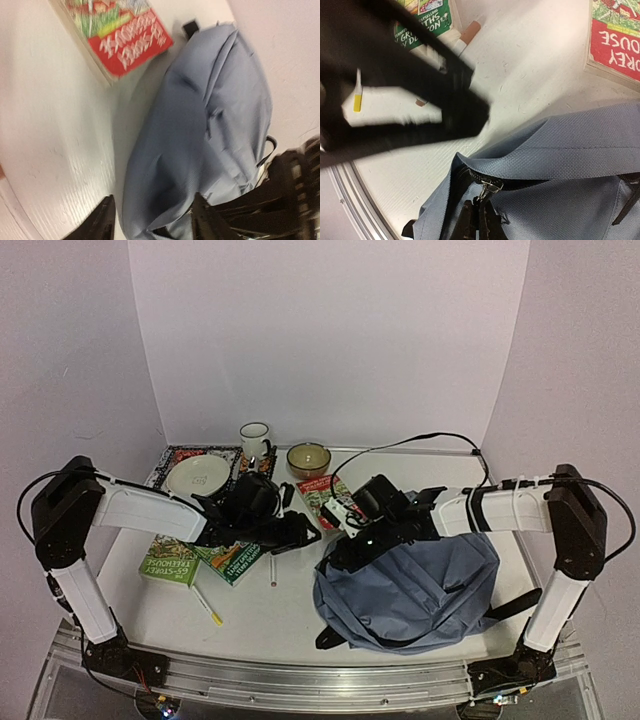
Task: Pack the student bag
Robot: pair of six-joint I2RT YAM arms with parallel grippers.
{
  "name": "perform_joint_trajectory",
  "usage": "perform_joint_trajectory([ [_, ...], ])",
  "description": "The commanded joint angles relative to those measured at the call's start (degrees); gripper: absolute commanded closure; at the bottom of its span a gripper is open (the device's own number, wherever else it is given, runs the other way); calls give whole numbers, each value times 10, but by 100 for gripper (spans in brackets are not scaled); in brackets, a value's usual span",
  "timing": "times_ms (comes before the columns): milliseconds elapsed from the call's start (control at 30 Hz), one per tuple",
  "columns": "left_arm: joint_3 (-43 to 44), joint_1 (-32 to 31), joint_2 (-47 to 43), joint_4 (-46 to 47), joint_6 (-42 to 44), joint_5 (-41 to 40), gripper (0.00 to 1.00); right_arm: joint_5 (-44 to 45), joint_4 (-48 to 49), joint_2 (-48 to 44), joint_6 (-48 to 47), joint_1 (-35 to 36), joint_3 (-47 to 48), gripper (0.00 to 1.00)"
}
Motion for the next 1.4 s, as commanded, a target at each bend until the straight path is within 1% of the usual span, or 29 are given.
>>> perform_joint_trajectory([
  [0,31,15,-16,35,34,16,41,-4,1,-28,-21,8,-8,100],
  [133,68,16,23,28,53,75,35,6,1,-29,-28,8,-1,100],
  [333,103,16,75,25,64,143,30,5,1,-27,-35,8,9,100],
  [500,129,16,112,13,65,174,30,6,1,-26,-41,8,14,100],
  [567,138,16,126,9,65,187,32,9,1,-26,-43,8,15,100],
  [600,143,16,130,9,64,190,34,10,1,-26,-44,8,15,100],
  [667,150,16,140,8,62,199,44,11,1,-27,-46,8,16,100],
  [700,153,16,145,8,62,202,50,9,1,-28,-47,8,17,100],
  [800,164,16,151,8,62,200,75,-1,0,-34,-49,9,17,100],
  [867,172,20,154,8,64,197,90,-7,-1,-42,-50,12,15,100],
  [933,180,26,155,7,64,192,99,-13,-5,-51,-51,18,10,100],
  [1133,223,47,165,-11,87,178,100,-22,-34,-93,-38,59,-15,100],
  [1300,294,57,191,-52,135,165,100,-11,-62,-136,-14,95,-52,100],
  [1367,324,61,204,-84,160,160,100,-4,-67,-148,-2,104,-73,100],
])
